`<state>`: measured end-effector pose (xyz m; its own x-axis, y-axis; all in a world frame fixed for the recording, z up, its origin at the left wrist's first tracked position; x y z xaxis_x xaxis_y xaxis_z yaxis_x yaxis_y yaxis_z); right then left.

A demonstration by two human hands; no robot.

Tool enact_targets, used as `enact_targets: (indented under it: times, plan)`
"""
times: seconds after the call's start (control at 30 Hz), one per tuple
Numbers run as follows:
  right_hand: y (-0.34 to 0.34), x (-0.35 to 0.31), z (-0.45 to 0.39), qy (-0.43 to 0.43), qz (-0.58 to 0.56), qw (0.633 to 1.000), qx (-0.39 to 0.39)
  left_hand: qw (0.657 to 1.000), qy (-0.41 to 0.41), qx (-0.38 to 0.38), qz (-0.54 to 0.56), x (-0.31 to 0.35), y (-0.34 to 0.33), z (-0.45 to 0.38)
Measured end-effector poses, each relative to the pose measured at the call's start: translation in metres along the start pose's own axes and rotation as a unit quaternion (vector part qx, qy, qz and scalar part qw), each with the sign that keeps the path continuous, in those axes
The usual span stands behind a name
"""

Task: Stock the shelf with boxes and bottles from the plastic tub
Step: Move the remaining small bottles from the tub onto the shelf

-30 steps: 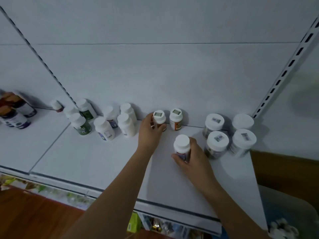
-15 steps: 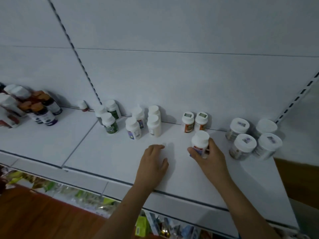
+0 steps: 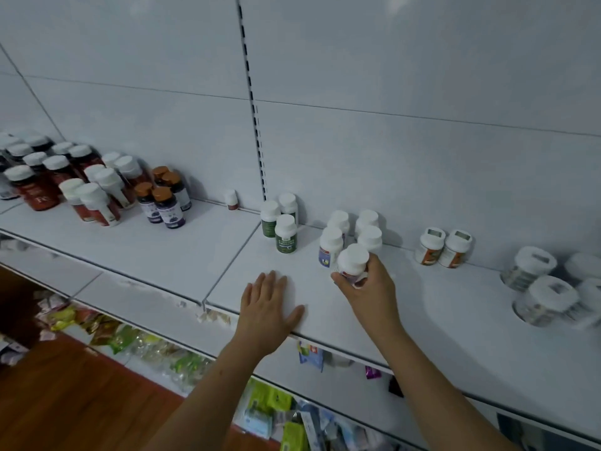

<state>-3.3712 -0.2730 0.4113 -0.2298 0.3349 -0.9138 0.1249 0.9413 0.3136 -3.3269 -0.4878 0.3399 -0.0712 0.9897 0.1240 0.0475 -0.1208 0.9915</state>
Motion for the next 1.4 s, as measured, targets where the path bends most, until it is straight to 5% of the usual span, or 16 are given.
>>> enact_targets:
  times: [0.13,0.6,0.83,1.1,1.4]
  plan:
    - [-0.014,-0.005,0.001,0.018,0.033,0.999,0.022,1.000,-0.008,-0.002,-0.015,0.002,-0.001,0.000]
    - [-0.028,0.043,-0.023,-0.132,0.100,0.986,0.000,0.999,-0.029,-0.042,-0.010,0.002,-0.004,-0.002]
    - [0.034,0.002,0.032,-0.111,0.108,0.987,0.032,0.994,-0.092,-0.049,0.039,0.020,0.007,0.014]
    - [0.170,-0.045,0.124,-0.053,0.176,0.976,0.115,0.905,-0.334,-0.032,0.263,0.187,0.033,0.103]
    - [0.381,-0.011,0.231,-0.123,0.261,0.929,0.231,0.812,-0.519,-0.098,0.249,0.388,0.018,0.214]
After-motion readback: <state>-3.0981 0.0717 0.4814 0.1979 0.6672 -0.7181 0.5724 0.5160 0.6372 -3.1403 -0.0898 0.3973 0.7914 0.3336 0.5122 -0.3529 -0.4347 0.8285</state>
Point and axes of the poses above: each hand's wrist, its own z-axis away from the middle knuckle, its own y-axis out of the back of the hand, x = y × z, the point moved 10 cm from there along -z, towards the middle knuckle, and after that the axes turned 6 degrees about -z, right-handed, at the moved point
